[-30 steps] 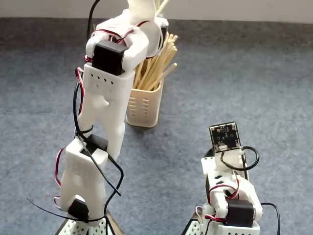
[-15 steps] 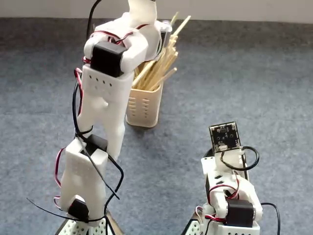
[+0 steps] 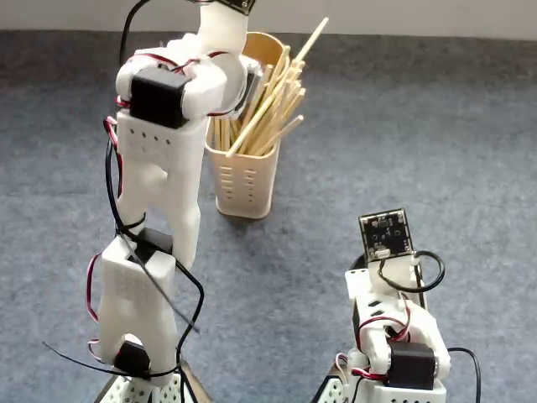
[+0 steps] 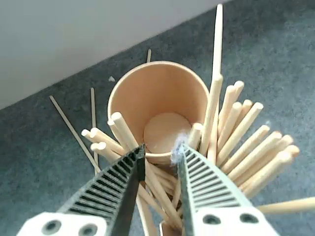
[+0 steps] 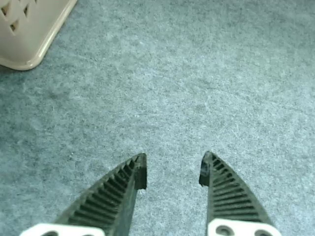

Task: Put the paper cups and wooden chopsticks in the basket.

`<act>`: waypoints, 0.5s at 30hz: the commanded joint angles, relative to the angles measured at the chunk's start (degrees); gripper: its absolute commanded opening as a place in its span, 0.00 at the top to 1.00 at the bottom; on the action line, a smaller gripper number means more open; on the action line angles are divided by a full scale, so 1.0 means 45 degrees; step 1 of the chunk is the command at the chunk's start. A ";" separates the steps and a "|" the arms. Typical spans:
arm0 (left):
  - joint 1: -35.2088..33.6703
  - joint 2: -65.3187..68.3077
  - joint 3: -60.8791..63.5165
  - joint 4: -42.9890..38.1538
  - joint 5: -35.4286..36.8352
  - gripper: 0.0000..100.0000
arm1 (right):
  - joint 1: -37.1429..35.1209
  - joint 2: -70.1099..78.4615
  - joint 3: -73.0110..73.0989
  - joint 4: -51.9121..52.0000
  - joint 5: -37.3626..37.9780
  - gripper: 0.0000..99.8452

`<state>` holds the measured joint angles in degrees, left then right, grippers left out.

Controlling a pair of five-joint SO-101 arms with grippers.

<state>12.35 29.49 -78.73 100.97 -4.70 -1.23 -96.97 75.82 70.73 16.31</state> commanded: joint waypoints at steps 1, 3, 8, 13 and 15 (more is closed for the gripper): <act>-0.0147 -0.0205 0.1866 0.0059 -0.0625 0.87 | -0.0107 -0.0088 -0.0049 -0.0147 0.0137 0.81; -0.0205 -0.0225 0.2960 0.0059 -0.0879 0.88 | -0.0107 -0.0088 -0.0049 -0.0147 0.0137 0.81; -0.0440 -0.0225 0.3624 0.0059 -0.1289 0.93 | -0.0107 -0.0088 -0.0049 -0.0147 0.0137 0.81; -0.1026 -0.0225 0.3702 0.0059 -0.1582 0.93 | -0.0107 -0.0088 -0.0049 -0.0147 0.0137 0.81; -0.1416 -0.0244 0.2589 0.0059 -0.1582 0.93 | -0.0107 -0.0088 -0.0049 -0.0147 0.0137 0.81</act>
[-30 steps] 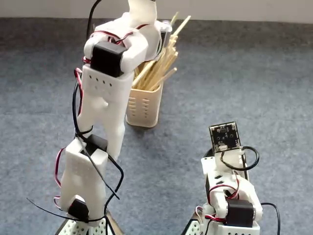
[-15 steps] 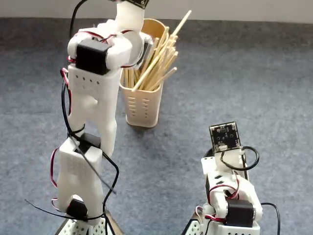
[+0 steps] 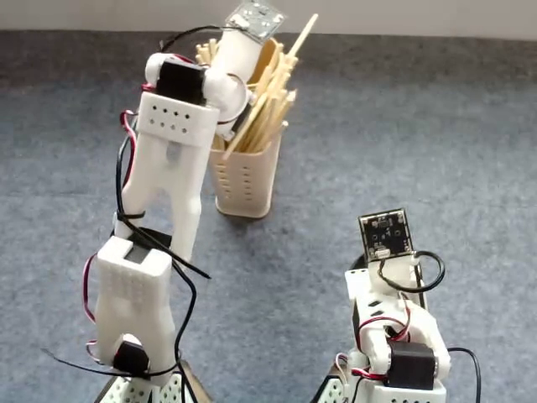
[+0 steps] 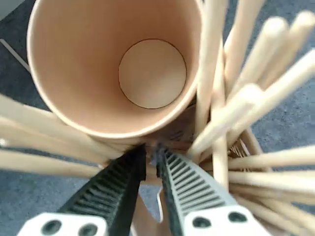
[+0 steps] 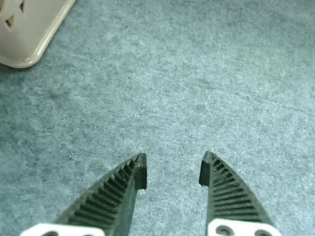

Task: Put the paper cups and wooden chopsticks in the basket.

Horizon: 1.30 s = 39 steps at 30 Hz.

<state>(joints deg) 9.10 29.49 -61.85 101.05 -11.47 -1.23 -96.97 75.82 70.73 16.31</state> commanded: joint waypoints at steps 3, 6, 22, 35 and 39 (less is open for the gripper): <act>-0.0869 -0.0459 -0.3272 0.0039 -0.0059 0.93 | -0.0107 -0.0088 -0.0049 -0.0147 0.0137 0.81; -0.0400 -0.0830 -0.4542 0.0039 -0.0059 0.93 | -0.0107 -0.0088 -0.0049 -0.0147 0.0137 0.81; 0.1338 -0.8762 0.2042 0.0039 -0.0117 0.78 | -0.0107 -0.0088 -0.0049 -0.0186 0.0137 0.81; 0.0947 -1.7221 1.9995 -1.2112 -0.0899 0.78 | -0.0107 -0.0088 -0.0049 -0.0166 0.0137 0.81; 0.0987 -1.6068 2.0210 -1.2816 -0.0899 0.78 | -0.0107 -0.0088 -0.0049 -0.0166 0.0137 0.81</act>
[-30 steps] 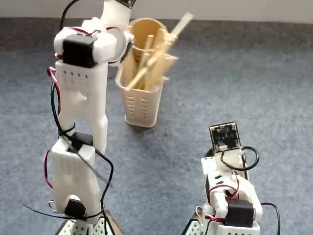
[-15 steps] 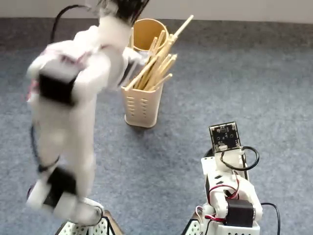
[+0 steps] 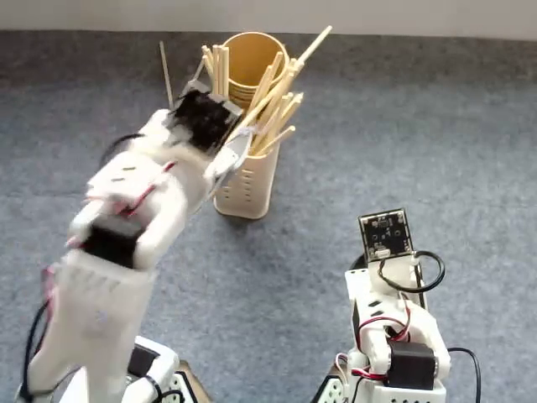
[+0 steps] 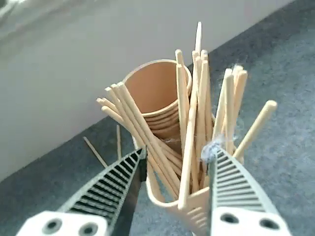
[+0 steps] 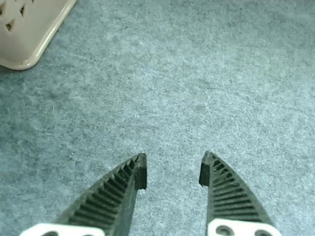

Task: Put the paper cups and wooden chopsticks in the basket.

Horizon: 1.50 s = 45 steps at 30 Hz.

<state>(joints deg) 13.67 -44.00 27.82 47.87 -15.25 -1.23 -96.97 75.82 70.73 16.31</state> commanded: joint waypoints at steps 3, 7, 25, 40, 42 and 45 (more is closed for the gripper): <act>-0.0147 0.1084 0.0264 -0.1094 -0.0117 0.78 | -0.0107 -0.0088 -0.0049 -0.0166 0.0137 0.81; -0.1260 0.1788 0.0244 -0.1114 -0.0137 0.78 | -0.0107 -0.0088 -0.0049 -0.0166 0.0137 0.81; -0.1495 0.1241 0.0147 -0.1348 -0.0137 0.78 | -0.0107 -0.0088 -0.0049 -0.0147 0.0137 0.81; -0.2139 -0.1221 0.2178 -0.0508 -0.0234 0.78 | -0.0107 -0.0088 -0.0049 -0.0147 0.0137 0.81; -0.2139 -0.1221 0.2784 -0.1328 -0.0586 0.78 | -0.0107 -0.0088 -0.0049 -0.0147 0.0137 0.81; -0.2549 -0.1319 0.3116 -0.1836 -0.0703 0.78 | -0.0107 -0.0088 -0.0049 -0.0147 0.0137 0.81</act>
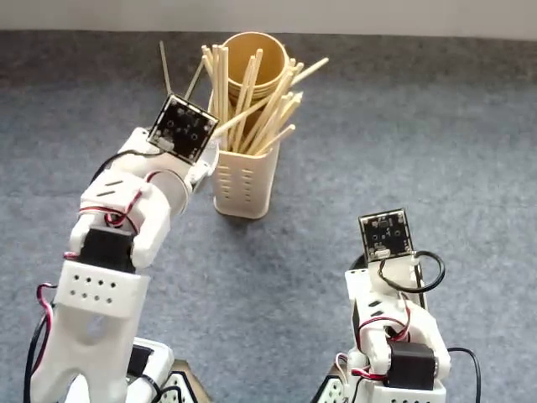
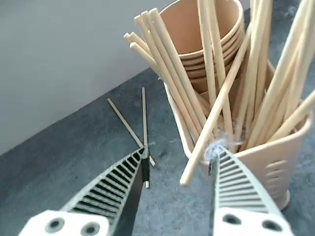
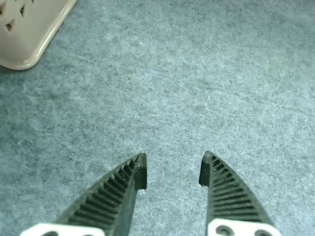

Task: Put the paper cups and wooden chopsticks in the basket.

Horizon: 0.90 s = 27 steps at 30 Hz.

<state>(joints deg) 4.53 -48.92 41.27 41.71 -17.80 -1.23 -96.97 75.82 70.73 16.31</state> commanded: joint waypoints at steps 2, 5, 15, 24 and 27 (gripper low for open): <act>-0.0869 -0.0264 0.0088 -0.0449 -0.0137 0.78 | -0.0107 -0.0088 -0.0049 -0.0147 0.0137 0.81; -0.1416 -0.0557 -0.0166 0.0567 -0.0176 0.78 | -0.0107 -0.0088 -0.0049 -0.0147 0.0137 0.81; -0.2159 -0.4210 0.0166 0.2442 -0.0176 0.78 | -0.0107 -0.0088 -0.0049 -0.0147 0.0137 0.81; -0.2393 -0.2608 0.1514 0.1094 -0.0117 0.78 | -0.0107 -0.0107 -0.0088 0.0029 0.0156 0.81; -0.2042 -0.1827 0.1221 0.0742 -0.0117 0.78 | -0.0107 -0.0107 -0.0088 0.0029 0.0156 0.81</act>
<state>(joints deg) -6.55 -59.65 48.48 47.08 -18.24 -1.23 -96.97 75.82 70.73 16.31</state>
